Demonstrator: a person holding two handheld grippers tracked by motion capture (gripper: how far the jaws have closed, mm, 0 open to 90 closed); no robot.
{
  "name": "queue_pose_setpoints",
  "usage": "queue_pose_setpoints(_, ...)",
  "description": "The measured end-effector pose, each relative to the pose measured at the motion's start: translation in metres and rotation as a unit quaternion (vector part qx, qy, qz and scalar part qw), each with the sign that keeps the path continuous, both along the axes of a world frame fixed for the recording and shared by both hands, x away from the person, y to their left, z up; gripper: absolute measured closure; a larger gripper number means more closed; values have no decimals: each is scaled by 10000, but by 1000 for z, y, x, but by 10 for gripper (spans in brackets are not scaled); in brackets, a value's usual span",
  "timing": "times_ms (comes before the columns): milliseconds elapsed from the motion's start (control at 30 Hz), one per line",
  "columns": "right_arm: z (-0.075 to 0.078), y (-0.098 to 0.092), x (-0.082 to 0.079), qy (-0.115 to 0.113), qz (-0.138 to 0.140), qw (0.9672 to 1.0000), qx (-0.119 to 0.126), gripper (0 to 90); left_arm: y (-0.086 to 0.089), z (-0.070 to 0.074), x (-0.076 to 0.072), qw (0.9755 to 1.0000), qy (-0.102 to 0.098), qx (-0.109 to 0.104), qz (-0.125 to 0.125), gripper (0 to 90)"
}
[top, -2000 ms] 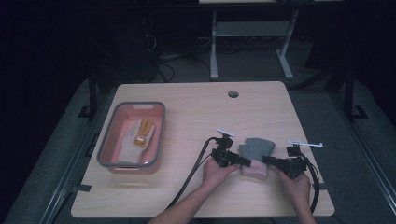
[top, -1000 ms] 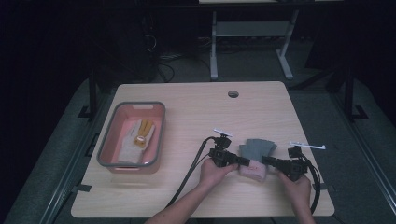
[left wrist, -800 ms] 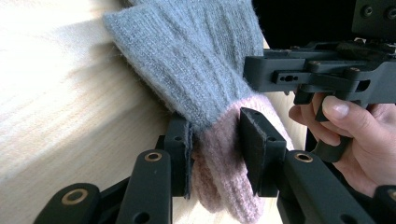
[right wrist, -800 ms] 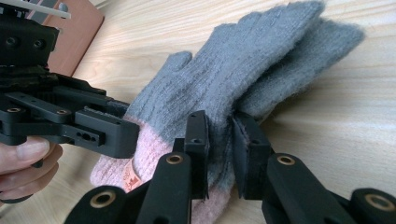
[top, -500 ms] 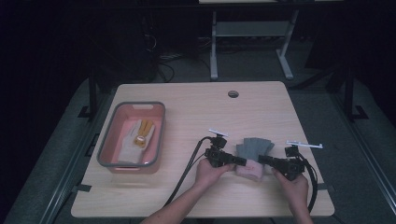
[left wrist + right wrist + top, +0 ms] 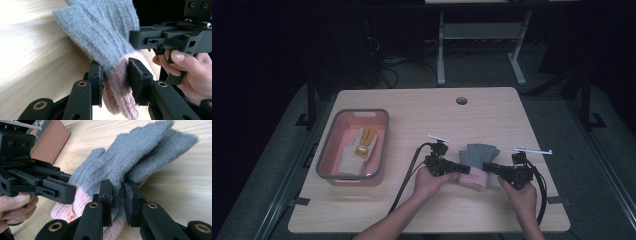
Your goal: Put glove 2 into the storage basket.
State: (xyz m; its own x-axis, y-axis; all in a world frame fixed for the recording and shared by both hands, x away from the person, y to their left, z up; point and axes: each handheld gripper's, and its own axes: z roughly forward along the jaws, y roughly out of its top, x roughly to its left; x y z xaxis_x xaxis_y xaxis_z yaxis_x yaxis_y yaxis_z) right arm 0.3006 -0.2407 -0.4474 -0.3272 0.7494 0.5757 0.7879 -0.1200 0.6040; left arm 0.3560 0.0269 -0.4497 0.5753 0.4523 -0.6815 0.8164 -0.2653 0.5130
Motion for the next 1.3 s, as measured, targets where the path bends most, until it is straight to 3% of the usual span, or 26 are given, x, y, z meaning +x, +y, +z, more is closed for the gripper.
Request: queue_pose_setpoints(1300,37,46,22,-242,278,9992,139,775,55,38,4,9988,-312,-199,315,658)
